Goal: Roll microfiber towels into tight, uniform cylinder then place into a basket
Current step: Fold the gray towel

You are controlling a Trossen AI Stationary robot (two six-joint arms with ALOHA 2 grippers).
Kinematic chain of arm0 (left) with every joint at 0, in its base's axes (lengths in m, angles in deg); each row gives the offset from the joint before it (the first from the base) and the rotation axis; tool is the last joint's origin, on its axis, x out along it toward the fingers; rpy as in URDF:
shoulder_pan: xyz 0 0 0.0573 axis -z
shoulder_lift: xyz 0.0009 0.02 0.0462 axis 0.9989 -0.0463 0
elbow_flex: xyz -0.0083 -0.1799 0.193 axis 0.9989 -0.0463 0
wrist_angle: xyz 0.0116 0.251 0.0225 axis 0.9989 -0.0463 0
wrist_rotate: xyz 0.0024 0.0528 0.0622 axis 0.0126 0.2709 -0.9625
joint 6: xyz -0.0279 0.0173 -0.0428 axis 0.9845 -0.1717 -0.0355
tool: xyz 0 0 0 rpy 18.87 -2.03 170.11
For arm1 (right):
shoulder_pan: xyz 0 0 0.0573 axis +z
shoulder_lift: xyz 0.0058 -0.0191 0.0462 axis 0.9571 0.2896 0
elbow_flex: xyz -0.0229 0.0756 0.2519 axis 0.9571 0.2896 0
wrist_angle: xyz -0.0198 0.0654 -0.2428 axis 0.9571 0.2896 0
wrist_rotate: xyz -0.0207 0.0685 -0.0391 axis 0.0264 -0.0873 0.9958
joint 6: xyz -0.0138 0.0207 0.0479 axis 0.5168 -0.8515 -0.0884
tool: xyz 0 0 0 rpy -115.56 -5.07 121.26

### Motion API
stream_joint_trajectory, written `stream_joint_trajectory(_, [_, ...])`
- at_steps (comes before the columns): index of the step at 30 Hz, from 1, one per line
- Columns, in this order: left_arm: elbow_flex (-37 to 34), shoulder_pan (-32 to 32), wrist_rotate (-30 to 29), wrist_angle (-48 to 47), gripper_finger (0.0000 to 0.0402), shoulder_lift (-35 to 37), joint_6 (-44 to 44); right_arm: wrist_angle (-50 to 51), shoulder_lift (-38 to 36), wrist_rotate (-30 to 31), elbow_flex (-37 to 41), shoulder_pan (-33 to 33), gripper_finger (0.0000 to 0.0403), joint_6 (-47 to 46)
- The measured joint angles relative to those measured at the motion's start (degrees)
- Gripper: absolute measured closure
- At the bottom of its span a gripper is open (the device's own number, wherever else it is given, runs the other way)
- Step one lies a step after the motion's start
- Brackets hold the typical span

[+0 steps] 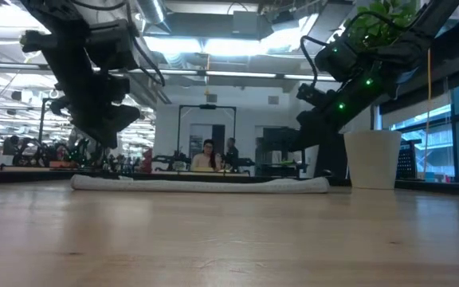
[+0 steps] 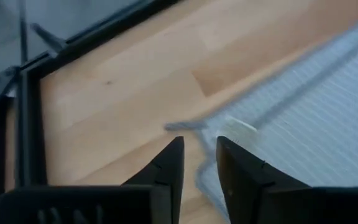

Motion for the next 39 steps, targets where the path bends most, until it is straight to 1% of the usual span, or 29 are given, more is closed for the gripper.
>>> stream_joint_trajectory(2, [0.00,0.32,1.70,0.64,0.0321,0.00,-1.53,-0.48,0.00,-7.08,0.00,0.04,0.0231,-0.84])
stream_joint_trajectory(5, [0.00,1.78,4.60,1.36,0.0325,0.00,-3.21,-0.73,0.00,-22.45,-0.04,0.81,0.0230,-3.41])
stream_joint_trajectory(7, [0.00,3.00,6.48,1.67,0.0328,0.00,-4.93,-0.10,0.00,-31.47,-0.04,1.96,0.0230,-4.89])
stream_joint_trajectory(9, [0.00,4.10,8.46,1.74,0.0329,0.00,-5.63,0.30,0.56,-35.99,-0.06,3.80,0.0230,-5.66])
stream_joint_trajectory(11, [0.00,5.23,9.73,1.74,0.0330,0.00,-5.64,0.82,1.50,-36.33,-0.07,5.74,0.0230,-6.61])
stream_joint_trajectory(16, [0.00,7.37,11.38,2.10,0.0330,0.00,-5.41,0.78,5.94,-32.27,-0.07,8.85,0.0230,-6.74])
stream_joint_trajectory(20, [-0.11,8.99,12.00,2.07,0.0330,-1.24,-5.38,0.76,9.87,-30.07,-0.07,9.74,0.0230,-6.76])
stream_joint_trajectory(23, [-0.11,9.63,12.04,3.47,0.0330,-3.63,-5.36,0.20,11.92,-28.49,-0.07,9.82,0.0230,-7.77])
stream_joint_trajectory(27, [-0.11,9.68,12.04,6.63,0.0331,-8.11,-5.44,-0.60,12.95,-26.97,-0.17,9.86,0.0230,-8.03])
stream_joint_trajectory(33, [-0.09,9.79,11.50,7.56,0.0331,-14.63,-5.33,-0.90,12.43,-26.30,-0.14,9.86,0.0230,-8.05])
stream_joint_trajectory(39, [0.11,10.55,12.11,7.99,0.0331,-16.56,-4.71,-0.20,11.67,-17.75,-1.15,9.50,0.0230,-8.18])
